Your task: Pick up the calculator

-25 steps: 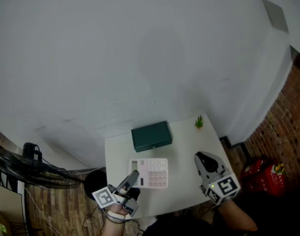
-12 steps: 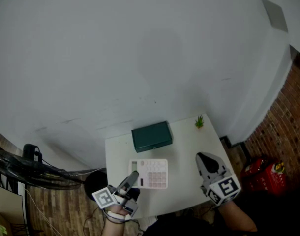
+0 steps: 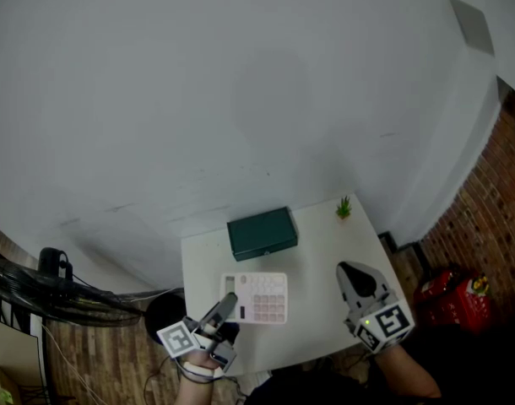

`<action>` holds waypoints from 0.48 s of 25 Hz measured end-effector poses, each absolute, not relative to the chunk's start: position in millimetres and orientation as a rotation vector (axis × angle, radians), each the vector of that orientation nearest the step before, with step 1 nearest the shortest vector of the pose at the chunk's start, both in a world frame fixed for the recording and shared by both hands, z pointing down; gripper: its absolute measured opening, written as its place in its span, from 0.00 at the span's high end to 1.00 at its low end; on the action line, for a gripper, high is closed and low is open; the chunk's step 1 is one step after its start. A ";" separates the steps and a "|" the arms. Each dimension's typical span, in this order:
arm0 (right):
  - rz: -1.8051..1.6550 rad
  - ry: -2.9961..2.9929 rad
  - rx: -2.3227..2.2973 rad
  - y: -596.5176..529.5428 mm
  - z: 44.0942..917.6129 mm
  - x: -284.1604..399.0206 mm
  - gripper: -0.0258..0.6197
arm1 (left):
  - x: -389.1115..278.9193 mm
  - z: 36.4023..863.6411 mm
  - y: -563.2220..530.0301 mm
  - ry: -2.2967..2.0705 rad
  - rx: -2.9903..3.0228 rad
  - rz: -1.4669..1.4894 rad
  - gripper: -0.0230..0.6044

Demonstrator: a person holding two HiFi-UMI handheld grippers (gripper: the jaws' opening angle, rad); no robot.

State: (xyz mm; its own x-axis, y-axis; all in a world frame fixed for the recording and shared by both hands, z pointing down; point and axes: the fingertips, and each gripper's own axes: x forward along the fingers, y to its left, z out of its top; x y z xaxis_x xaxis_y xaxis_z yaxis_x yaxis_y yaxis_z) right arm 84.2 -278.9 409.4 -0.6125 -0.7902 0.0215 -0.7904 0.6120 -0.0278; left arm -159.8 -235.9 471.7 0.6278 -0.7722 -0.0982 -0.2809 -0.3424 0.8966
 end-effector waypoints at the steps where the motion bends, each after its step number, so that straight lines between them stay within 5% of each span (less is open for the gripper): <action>1: 0.054 -2.813 1.383 -278.8 409.3 83.4 0.95 | -160.7 471.7 -235.9 -0.834 1.905 -0.652 0.87; 12: 0.037 -2.778 1.449 -273.0 409.0 81.4 0.95 | -168.9 478.1 -245.5 -0.795 1.922 -0.604 0.87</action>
State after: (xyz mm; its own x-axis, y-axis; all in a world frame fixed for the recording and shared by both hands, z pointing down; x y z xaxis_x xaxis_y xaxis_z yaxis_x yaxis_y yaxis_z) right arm 81.4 -273.0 409.0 -0.5721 -0.8200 0.0184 -0.8202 0.5719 -0.0171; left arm -168.9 -245.5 478.1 0.6685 -0.7391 -0.0819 -0.2772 -0.3499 0.8948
